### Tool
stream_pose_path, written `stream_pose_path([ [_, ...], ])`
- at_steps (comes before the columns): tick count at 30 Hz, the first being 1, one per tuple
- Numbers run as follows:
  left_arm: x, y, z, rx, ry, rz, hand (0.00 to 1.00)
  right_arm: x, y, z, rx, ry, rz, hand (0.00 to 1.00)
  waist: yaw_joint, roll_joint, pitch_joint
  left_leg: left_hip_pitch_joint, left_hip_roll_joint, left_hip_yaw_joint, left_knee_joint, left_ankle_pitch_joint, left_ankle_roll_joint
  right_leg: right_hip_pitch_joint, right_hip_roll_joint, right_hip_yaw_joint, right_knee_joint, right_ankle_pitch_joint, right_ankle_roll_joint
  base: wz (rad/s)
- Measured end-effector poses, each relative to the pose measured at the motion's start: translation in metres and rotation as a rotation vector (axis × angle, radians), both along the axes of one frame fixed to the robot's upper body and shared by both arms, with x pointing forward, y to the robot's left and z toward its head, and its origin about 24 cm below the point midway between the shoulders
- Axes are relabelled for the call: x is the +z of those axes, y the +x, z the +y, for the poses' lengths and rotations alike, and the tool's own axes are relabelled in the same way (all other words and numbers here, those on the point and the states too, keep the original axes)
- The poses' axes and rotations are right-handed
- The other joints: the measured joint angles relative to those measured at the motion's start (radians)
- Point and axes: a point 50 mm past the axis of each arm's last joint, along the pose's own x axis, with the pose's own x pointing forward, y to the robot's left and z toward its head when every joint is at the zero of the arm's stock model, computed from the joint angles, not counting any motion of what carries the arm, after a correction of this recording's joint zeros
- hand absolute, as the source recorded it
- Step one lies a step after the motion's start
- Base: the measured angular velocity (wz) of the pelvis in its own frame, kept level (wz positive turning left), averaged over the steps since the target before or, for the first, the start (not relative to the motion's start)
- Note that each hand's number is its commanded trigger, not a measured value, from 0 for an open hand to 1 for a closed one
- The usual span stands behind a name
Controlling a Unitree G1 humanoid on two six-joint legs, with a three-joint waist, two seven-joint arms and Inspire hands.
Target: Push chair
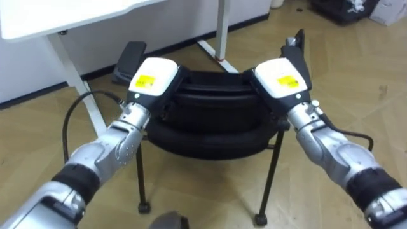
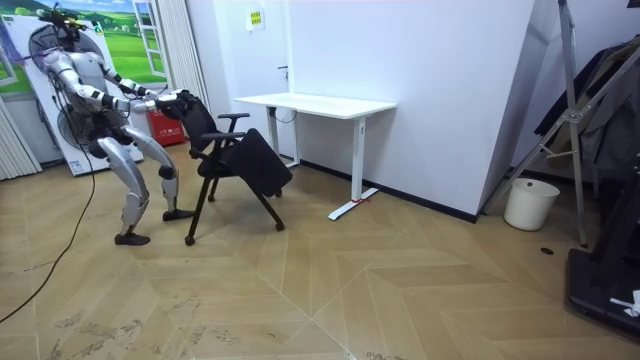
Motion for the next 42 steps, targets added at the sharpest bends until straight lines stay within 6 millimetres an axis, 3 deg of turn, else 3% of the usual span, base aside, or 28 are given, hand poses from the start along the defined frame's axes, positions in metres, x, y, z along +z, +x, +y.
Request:
stream_pose_path([
  [1,0.000,0.000,-0.001,-0.001,0.001,0.002,1.00,-0.001,-0.001,-0.001,-0.004,0.002,-0.003,1.00,0.000,-0.002,-0.0016,0.016,-0.016,0.005,-0.017,-0.005,0.008,0.015,-0.029,-0.006,-0.029,0.009,0.014,-0.40],
  [2,0.000,0.000,-0.001,-0.001,0.002,0.003,1.00,-0.001,-0.001,-0.001,-0.005,0.002,-0.003,1.00,0.004,-0.002,-0.0038,0.020,-0.023,0.006,-0.022,-0.009,0.014,0.017,-0.039,-0.010,-0.038,0.012,0.017,-0.53],
  [4,0.004,0.001,0.002,0.001,0.010,-0.007,1.00,0.000,0.001,0.003,-0.002,0.008,-0.010,1.00,0.019,-0.008,-0.0056,0.033,-0.050,0.011,-0.024,-0.033,0.052,0.014,-0.071,-0.005,-0.031,0.040,0.015,-0.63],
  [7,0.004,0.002,0.003,0.010,0.013,-0.001,1.00,0.000,0.001,0.006,-0.008,0.011,-0.008,1.00,0.015,-0.003,-0.0019,0.052,-0.056,0.017,-0.015,-0.050,0.077,0.008,-0.086,-0.027,0.056,0.128,0.018,-0.23],
  [12,0.007,0.003,0.007,0.013,0.019,-0.012,1.00,0.001,0.003,0.009,-0.006,0.019,-0.014,1.00,0.003,0.003,0.0001,0.046,-0.058,-0.013,-0.015,-0.059,0.081,-0.075,-0.086,-0.028,0.155,0.246,0.004,-0.03],
  [14,0.009,0.004,0.007,0.011,0.019,-0.017,1.00,0.002,0.003,0.010,-0.008,0.020,-0.015,1.00,0.011,0.009,0.0044,0.049,-0.072,-0.055,-0.018,-0.059,0.081,-0.101,-0.070,-0.024,0.179,0.267,0.002,-0.27],
  [15,0.007,0.004,0.008,0.016,0.020,-0.015,1.00,0.001,0.003,0.011,-0.007,0.019,-0.015,1.00,0.022,0.027,0.0141,0.051,-0.072,-0.094,-0.018,-0.059,0.081,-0.121,-0.038,-0.029,0.168,0.248,-0.003,-0.32],
  [17,0.007,0.004,0.011,0.021,0.022,-0.015,1.00,0.001,0.003,0.014,-0.003,0.022,-0.013,1.00,0.023,0.035,0.0126,0.049,-0.086,-0.162,-0.037,-0.055,0.073,-0.153,0.020,-0.048,0.090,0.229,-0.009,0.06],
  [19,0.008,0.004,0.018,0.026,0.045,-0.017,1.00,-0.003,0.002,0.021,0.001,0.039,0.000,1.00,-0.004,-0.004,0.0001,0.050,-0.150,-0.253,-0.104,-0.025,0.023,-0.148,0.067,-0.049,-0.143,0.230,-0.025,0.80],
  [20,0.009,0.005,0.018,0.027,0.048,-0.020,1.00,-0.003,0.002,0.021,0.002,0.043,0.000,1.00,-0.013,-0.016,-0.0015,0.049,-0.162,-0.271,-0.112,-0.018,0.012,-0.140,0.076,-0.043,-0.196,0.230,-0.035,1.00],
  [21,0.011,0.006,0.018,0.030,0.051,-0.025,1.00,-0.003,0.002,0.022,0.002,0.048,-0.006,1.00,-0.030,-0.024,-0.0005,0.040,-0.159,-0.273,-0.091,-0.007,-0.010,-0.131,0.081,-0.062,-0.211,0.249,-0.067,0.69],
  [22,0.011,0.007,0.018,0.029,0.051,-0.025,1.00,-0.003,0.002,0.021,0.001,0.048,-0.007,1.00,-0.029,-0.021,0.0020,0.031,-0.132,-0.250,-0.064,-0.020,-0.012,-0.129,0.069,-0.097,-0.206,0.251,-0.071,0.20],
  [23,0.010,0.006,0.018,0.027,0.050,-0.023,1.00,-0.004,0.002,0.022,-0.001,0.047,-0.001,1.00,0.007,-0.009,0.0015,0.032,-0.048,-0.175,0.041,-0.068,-0.020,-0.124,0.057,-0.151,-0.182,0.257,-0.086,-0.69],
  [24,0.007,0.004,0.019,0.030,0.045,-0.015,1.00,-0.003,0.003,0.023,0.002,0.041,0.013,1.00,0.042,0.004,-0.0033,0.060,0.024,-0.146,0.110,-0.148,-0.032,-0.117,0.052,-0.193,-0.145,0.246,-0.101,-0.93],
  [25,0.009,0.005,0.022,0.041,0.034,-0.021,1.00,0.002,0.007,0.025,0.007,0.035,0.012,1.00,0.057,0.036,0.0012,0.053,0.051,-0.143,0.133,-0.194,-0.027,-0.115,0.039,-0.225,-0.105,0.228,-0.103,-0.58],
  [26,0.010,0.005,0.022,0.044,0.034,-0.023,1.00,0.003,0.008,0.026,0.008,0.035,0.014,1.00,0.051,0.022,-0.0029,0.048,0.033,-0.158,0.128,-0.195,-0.027,-0.119,0.027,-0.236,-0.094,0.223,-0.103,0.22],
  [27,0.010,0.005,0.022,0.042,0.044,-0.028,1.00,0.004,0.008,0.026,0.009,0.041,0.012,1.00,0.039,-0.001,-0.0030,0.042,-0.020,-0.200,0.096,-0.188,-0.038,-0.132,0.016,-0.232,-0.096,0.216,-0.096,0.59],
  [28,0.011,0.006,0.023,0.048,0.053,-0.044,1.00,0.004,0.008,0.028,0.012,0.045,0.013,1.00,0.032,-0.024,-0.0090,0.042,-0.057,-0.231,0.055,-0.172,-0.063,-0.137,0.011,-0.231,-0.119,0.216,-0.097,0.60],
  [29,0.012,0.006,0.024,0.051,0.058,-0.052,1.00,0.004,0.008,0.029,0.013,0.049,0.014,1.00,0.030,-0.033,-0.0112,0.042,-0.071,-0.243,0.033,-0.163,-0.079,-0.138,0.007,-0.238,-0.131,0.216,-0.099,0.47],
  [30,0.012,0.006,0.025,0.061,0.055,-0.064,1.00,0.006,0.009,0.030,0.016,0.048,0.008,1.00,0.024,-0.048,-0.0172,0.045,-0.071,-0.244,-0.003,-0.146,-0.095,-0.128,-0.015,-0.284,-0.161,0.224,-0.113,0.25],
  [31,0.011,0.005,0.026,0.071,0.046,-0.071,1.00,0.008,0.011,0.031,0.024,0.040,0.004,1.00,0.030,-0.040,-0.0101,0.053,-0.036,-0.205,0.030,-0.150,-0.082,-0.106,-0.041,-0.344,-0.168,0.229,-0.124,0.07],
  [32,0.009,0.003,0.027,0.080,0.039,-0.070,1.00,0.009,0.012,0.033,0.030,0.033,0.008,1.00,0.039,-0.029,-0.0047,0.063,-0.006,-0.169,0.059,-0.153,-0.080,-0.085,-0.044,-0.369,-0.167,0.225,-0.130,-0.27],
  [33,0.003,-0.002,0.027,0.089,0.025,-0.058,1.00,0.007,0.011,0.033,0.035,0.018,0.024,1.00,0.056,-0.007,-0.0065,0.092,0.057,-0.099,0.075,-0.153,-0.078,-0.054,-0.044,-0.405,-0.154,0.206,-0.128,-0.06],
  [34,0.003,-0.002,0.025,0.087,0.020,-0.057,1.00,0.007,0.010,0.030,0.039,0.011,0.023,1.00,0.047,0.015,-0.0042,0.105,0.067,-0.076,0.066,-0.176,-0.046,-0.040,-0.053,-0.426,-0.117,0.179,-0.122,0.24],
  [36,0.006,0.000,0.022,0.094,0.022,-0.072,1.00,0.010,0.011,0.029,0.035,0.014,0.016,1.00,0.031,-0.021,-0.0035,0.100,0.024,-0.110,0.056,-0.177,-0.050,-0.054,-0.084,-0.420,-0.061,0.143,-0.113,0.67],
  [37,0.006,0.000,0.021,0.097,0.022,-0.074,1.00,0.010,0.011,0.029,0.034,0.014,0.016,1.00,0.031,-0.024,-0.0034,0.100,0.016,-0.116,0.056,-0.178,-0.054,-0.054,-0.087,-0.416,-0.056,0.134,-0.115,0.55],
  [40,0.005,-0.001,0.020,0.106,0.009,-0.081,1.00,0.012,0.013,0.029,0.038,0.006,0.007,1.00,0.031,-0.019,-0.0019,0.100,0.021,-0.130,0.058,-0.175,-0.070,-0.019,-0.104,-0.478,-0.046,0.098,-0.135,0.47],
  [42,0.009,0.001,0.015,0.112,-0.005,-0.105,1.00,0.016,0.015,0.026,0.039,-0.006,-0.004,1.00,0.029,-0.020,-0.0020,0.098,0.024,-0.128,0.045,-0.163,-0.086,-0.003,-0.114,-0.509,-0.038,0.074,-0.135,0.59],
])
